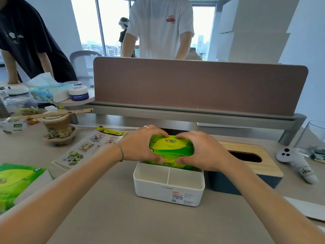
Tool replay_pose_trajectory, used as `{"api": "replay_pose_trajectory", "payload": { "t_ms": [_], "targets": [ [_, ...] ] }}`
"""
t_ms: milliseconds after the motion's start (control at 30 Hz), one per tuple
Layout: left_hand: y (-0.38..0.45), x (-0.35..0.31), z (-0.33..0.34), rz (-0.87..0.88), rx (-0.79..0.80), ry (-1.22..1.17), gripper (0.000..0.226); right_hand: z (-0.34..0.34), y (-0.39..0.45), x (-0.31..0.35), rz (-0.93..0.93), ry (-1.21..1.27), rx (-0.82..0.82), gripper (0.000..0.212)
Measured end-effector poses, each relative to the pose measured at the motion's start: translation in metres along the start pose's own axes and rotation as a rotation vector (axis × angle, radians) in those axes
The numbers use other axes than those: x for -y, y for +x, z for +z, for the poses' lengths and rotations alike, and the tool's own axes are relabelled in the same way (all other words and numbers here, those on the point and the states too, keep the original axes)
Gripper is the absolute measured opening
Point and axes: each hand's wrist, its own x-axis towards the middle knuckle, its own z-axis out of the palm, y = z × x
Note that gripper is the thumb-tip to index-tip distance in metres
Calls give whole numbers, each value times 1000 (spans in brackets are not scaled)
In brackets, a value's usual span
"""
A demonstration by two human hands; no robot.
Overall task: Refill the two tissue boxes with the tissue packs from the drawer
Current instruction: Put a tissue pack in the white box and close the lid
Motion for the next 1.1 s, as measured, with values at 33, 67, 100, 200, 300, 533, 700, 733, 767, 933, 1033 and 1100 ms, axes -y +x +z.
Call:
{"api": "replay_pose_trajectory", "payload": {
  "t_ms": [33,67,100,200,300,533,700,733,767,933,1033,1100],
  "targets": [
    [-1,1,3,-9,-5,22,85,3,0,-1,-1,8,2,78],
    [-3,2,6,-16,-14,32,86,5,0,-2,-2,18,1,78],
    [-4,3,7,-20,-22,31,87,6,-1,-2,-6,25,-3,78],
    [-7,3,8,-17,-37,32,88,10,-2,-2,-16,22,-4,79],
    [-8,-1,6,-22,-39,33,88,11,-4,0,-24,18,-17,80],
    [-14,-33,2,-31,-108,-8,70,-9,-19,4,-7,28,-87,77],
    [-14,-88,10,47,-193,8,54,-29,-51,3,37,-4,-162,69],
    [-14,-99,14,69,-203,3,53,-34,-61,2,51,-18,-174,68],
    [-12,-110,18,85,-207,-7,54,-40,-72,0,71,-26,-185,67],
    [1,-171,48,157,-215,-68,46,-67,-135,-25,204,-3,-218,64],
    [11,-209,69,220,-190,-104,43,-78,-177,-42,265,-37,-242,56],
    [18,-236,84,250,-144,-116,44,-85,-206,-56,347,-56,-240,54]
  ]
}}
